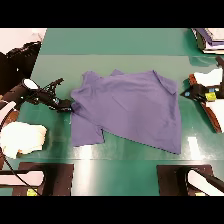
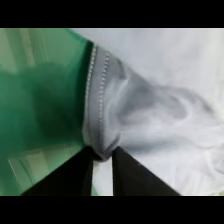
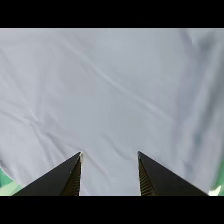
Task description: Fold the shirts.
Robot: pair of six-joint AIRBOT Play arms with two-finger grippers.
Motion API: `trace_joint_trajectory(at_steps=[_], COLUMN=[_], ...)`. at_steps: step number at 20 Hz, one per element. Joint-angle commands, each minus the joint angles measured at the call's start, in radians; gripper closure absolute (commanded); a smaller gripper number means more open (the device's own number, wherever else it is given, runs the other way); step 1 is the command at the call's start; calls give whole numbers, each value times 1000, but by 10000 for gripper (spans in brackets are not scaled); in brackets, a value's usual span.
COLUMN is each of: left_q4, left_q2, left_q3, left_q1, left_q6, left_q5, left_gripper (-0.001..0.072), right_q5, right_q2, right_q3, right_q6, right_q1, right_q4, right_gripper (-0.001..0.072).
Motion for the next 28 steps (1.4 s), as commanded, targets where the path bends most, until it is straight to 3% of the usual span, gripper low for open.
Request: trace_joint_trajectory(at_steps=[1,3,5,9,13,14,15,26,27,28], left_q4=[-5,-6,-6,-5,-5,-5,-6,-5,-5,-5], left_q2=[1,14,42,80,80,80,80,80,81,84], left_q3=[0,0,0,0,0,0,0,0,0,0], left_q1=[-9,-8,-8,-8,-8,-8,-8,-8,-8,-8], left_q6=[-1,0,0,1,0,0,0,1,1,0], left_q5=[20,28,51,73,71,71,69,70,69,69], left_gripper=[681,683,682,682,682,682,682,682,682,682], right_q5=[67,130,193,174,147,150,144,78,56,30], right_q2=[99,148,177,210,232,232,232,92,84,83], right_q3=[-178,-282,-378,-541,-597,-590,-587,-604,-603,-603], right_q6=[4,5,3,-15,26,27,39,187,187,186], right_q1=[-147,-255,-374,-490,-396,-366,-330,53,77,96], right_q4=[-47,-120,-174,-190,-277,-275,-271,-248,-233,-222], right_gripper=[311,307,177,198,207,276,283,283,322,475])
